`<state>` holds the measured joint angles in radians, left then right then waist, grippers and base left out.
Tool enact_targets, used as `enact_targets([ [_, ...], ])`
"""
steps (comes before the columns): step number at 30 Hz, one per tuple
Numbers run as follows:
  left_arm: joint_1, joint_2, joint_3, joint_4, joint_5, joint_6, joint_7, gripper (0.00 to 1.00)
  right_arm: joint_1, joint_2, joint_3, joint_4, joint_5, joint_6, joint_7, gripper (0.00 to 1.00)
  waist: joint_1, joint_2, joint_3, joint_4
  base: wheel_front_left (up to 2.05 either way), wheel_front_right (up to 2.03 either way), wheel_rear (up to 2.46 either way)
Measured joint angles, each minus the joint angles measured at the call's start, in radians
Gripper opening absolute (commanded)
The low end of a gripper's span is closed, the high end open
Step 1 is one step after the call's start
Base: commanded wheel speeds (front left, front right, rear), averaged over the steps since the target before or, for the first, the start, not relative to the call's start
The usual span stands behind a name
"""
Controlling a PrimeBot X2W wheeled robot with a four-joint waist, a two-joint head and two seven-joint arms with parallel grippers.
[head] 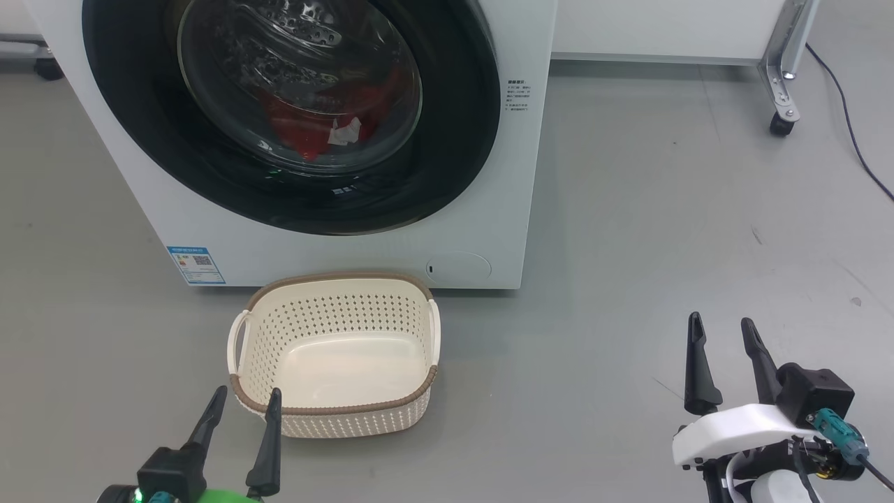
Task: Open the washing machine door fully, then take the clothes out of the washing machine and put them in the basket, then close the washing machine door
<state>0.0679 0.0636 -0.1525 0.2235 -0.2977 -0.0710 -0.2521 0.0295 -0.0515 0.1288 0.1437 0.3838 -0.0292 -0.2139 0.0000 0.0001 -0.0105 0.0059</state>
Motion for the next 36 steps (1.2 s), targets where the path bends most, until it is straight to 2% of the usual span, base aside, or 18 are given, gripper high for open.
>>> enact_targets([
  [36,-0.013,-0.013,0.028,0.042,-0.018,0.004,0.000,1.00,-0.006,-0.005,0.013,0.047,-0.008,0.000,0.009,1.00,0.0000,0.0000,-0.001,0.008,0.00,0.00,0.00],
])
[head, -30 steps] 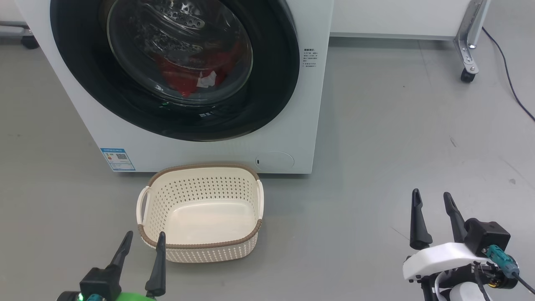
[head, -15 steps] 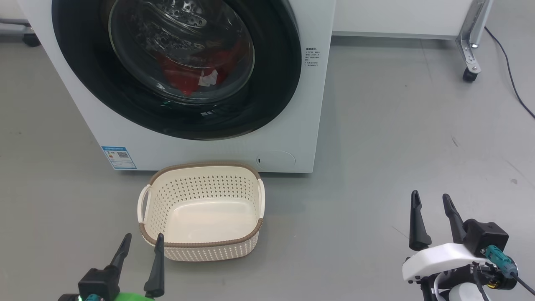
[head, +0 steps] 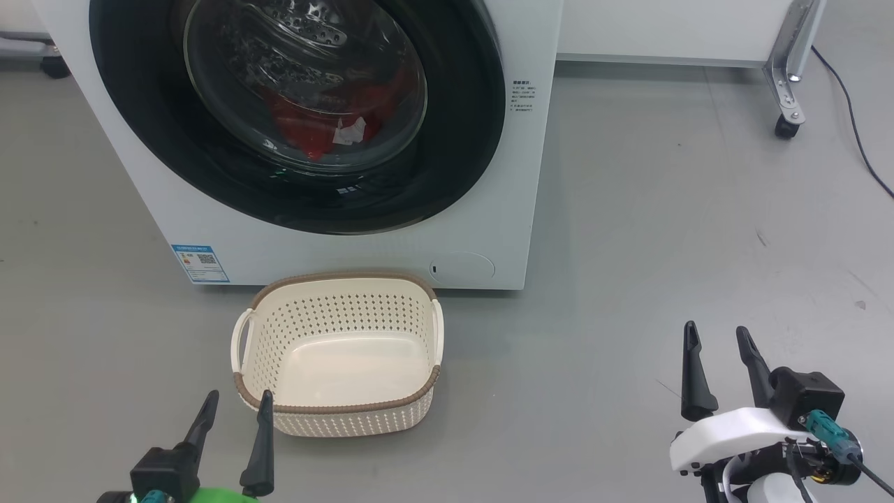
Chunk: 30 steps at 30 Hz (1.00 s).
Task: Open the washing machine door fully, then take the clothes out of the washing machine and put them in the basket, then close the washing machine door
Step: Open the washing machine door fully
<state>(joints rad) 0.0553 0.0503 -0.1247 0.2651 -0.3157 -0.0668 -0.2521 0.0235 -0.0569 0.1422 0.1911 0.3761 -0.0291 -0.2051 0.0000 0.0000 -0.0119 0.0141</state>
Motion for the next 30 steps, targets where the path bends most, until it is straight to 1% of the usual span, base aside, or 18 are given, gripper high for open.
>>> enact_targets([
  [15,-0.003,-0.001,-0.003,0.007,0.000,-0.009,0.000,1.00,-0.002,-0.001,-0.002,-0.001,-0.001,0.000,-0.004,1.00,0.0000,0.0000,0.013,0.007,0.00,0.00,0.00],
  [16,-0.005,-0.002,-0.003,0.007,0.000,-0.009,0.000,1.00,-0.004,-0.001,-0.003,-0.003,-0.001,-0.001,-0.005,0.94,0.0000,0.0000,0.017,0.008,0.00,0.00,0.00],
  [18,-0.010,-0.002,-0.005,0.005,0.000,-0.009,0.000,1.00,-0.010,-0.003,-0.003,-0.009,-0.003,0.000,-0.007,0.00,0.0000,0.0000,0.025,0.010,0.00,0.00,0.00],
  [24,-0.031,-0.003,-0.013,-0.005,0.000,-0.010,0.000,1.00,-0.037,-0.007,-0.006,-0.031,-0.006,0.001,-0.012,0.00,0.0000,0.0000,0.056,0.022,0.00,0.00,0.00],
  [30,-0.054,-0.003,-0.032,-0.012,0.001,-0.019,0.000,1.00,-0.078,-0.005,-0.041,-0.058,0.055,0.010,-0.013,0.00,0.0000,0.0000,0.098,0.040,0.00,0.00,0.00],
])
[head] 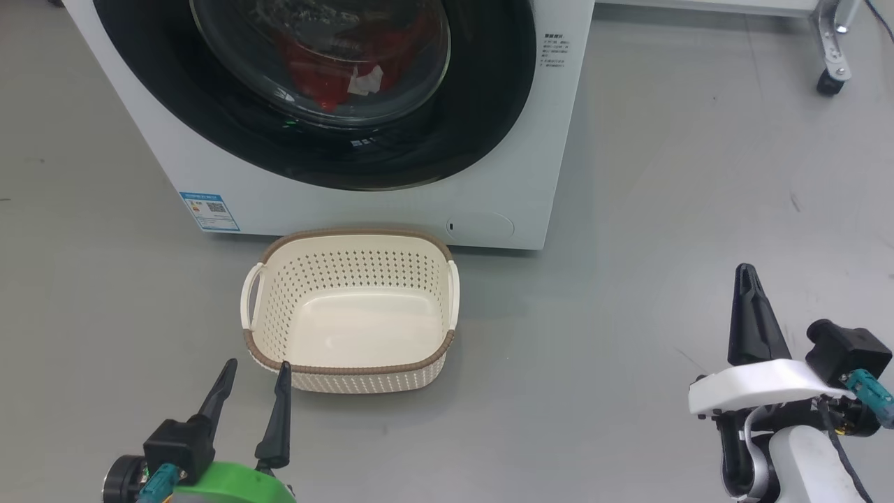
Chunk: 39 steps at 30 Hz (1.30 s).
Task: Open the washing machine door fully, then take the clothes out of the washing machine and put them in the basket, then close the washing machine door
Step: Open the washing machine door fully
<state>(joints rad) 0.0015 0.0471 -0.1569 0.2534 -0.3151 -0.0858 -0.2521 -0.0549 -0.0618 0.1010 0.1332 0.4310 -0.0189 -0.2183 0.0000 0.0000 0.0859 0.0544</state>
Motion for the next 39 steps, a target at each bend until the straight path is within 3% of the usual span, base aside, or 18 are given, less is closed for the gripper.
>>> enact_targets([
  [10,-0.050,-0.001,-0.029,-0.007,0.000,-0.009,0.000,1.00,-0.090,0.004,-0.073,-0.037,0.139,0.022,0.004,0.00,0.0000,0.0000,0.074,0.042,0.00,0.00,0.00],
  [21,-0.122,-0.004,-0.059,-0.021,-0.015,-0.016,0.000,1.00,-0.302,0.004,-0.154,-0.087,0.298,0.035,0.098,0.00,0.0000,0.0000,0.180,0.093,0.00,0.00,0.00],
  [39,-0.219,-0.009,-0.125,-0.032,-0.064,-0.025,0.000,1.00,-0.666,-0.082,-0.215,-0.077,0.387,-0.028,0.280,0.00,0.0001,0.0000,0.346,0.209,0.00,0.00,0.00],
])
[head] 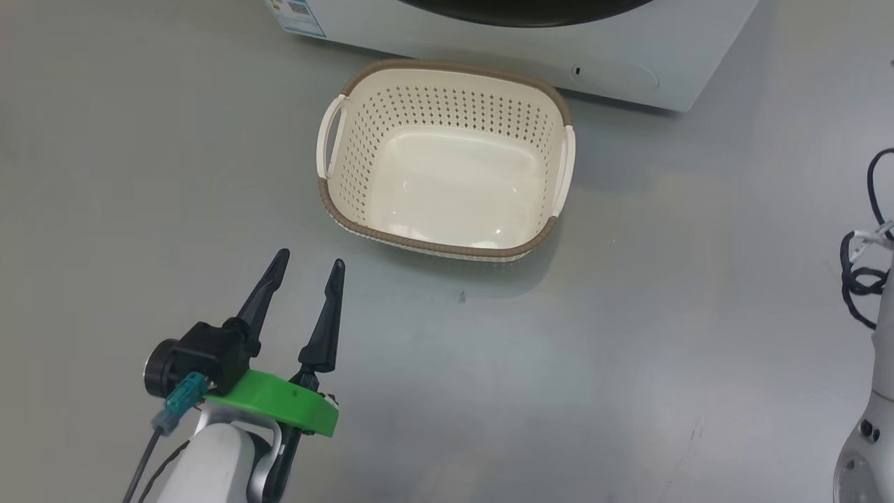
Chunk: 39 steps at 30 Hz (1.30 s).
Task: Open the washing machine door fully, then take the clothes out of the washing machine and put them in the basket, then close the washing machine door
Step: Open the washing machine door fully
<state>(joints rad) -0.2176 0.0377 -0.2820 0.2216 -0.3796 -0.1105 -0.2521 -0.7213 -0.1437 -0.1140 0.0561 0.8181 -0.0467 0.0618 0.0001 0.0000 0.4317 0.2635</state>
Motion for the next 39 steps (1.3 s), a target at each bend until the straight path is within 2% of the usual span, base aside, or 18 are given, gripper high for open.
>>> enact_targets([
  [12,-0.050,-0.005,-0.043,-0.004,-0.026,-0.001,0.000,1.00,-0.243,-0.056,0.009,0.071,0.010,-0.028,0.111,0.00,0.0000,0.0000,0.091,0.062,0.00,0.00,0.00],
  [20,-0.075,-0.006,-0.049,-0.002,-0.034,-0.001,0.000,1.00,-0.334,-0.030,-0.002,0.151,0.096,-0.052,0.185,0.00,0.0000,0.0000,0.128,0.093,0.00,0.00,0.00],
  [33,-0.095,-0.010,-0.061,0.009,-0.044,-0.002,0.000,1.00,-0.425,-0.021,-0.016,0.265,0.170,-0.062,0.294,0.00,-0.0001,0.0000,0.156,0.115,0.00,0.00,0.00],
  [39,-0.098,-0.010,-0.066,0.015,-0.052,-0.002,0.000,1.00,-0.467,-0.009,-0.054,0.306,0.224,-0.071,0.327,0.00,-0.0001,0.0000,0.165,0.116,0.00,0.00,0.00],
])
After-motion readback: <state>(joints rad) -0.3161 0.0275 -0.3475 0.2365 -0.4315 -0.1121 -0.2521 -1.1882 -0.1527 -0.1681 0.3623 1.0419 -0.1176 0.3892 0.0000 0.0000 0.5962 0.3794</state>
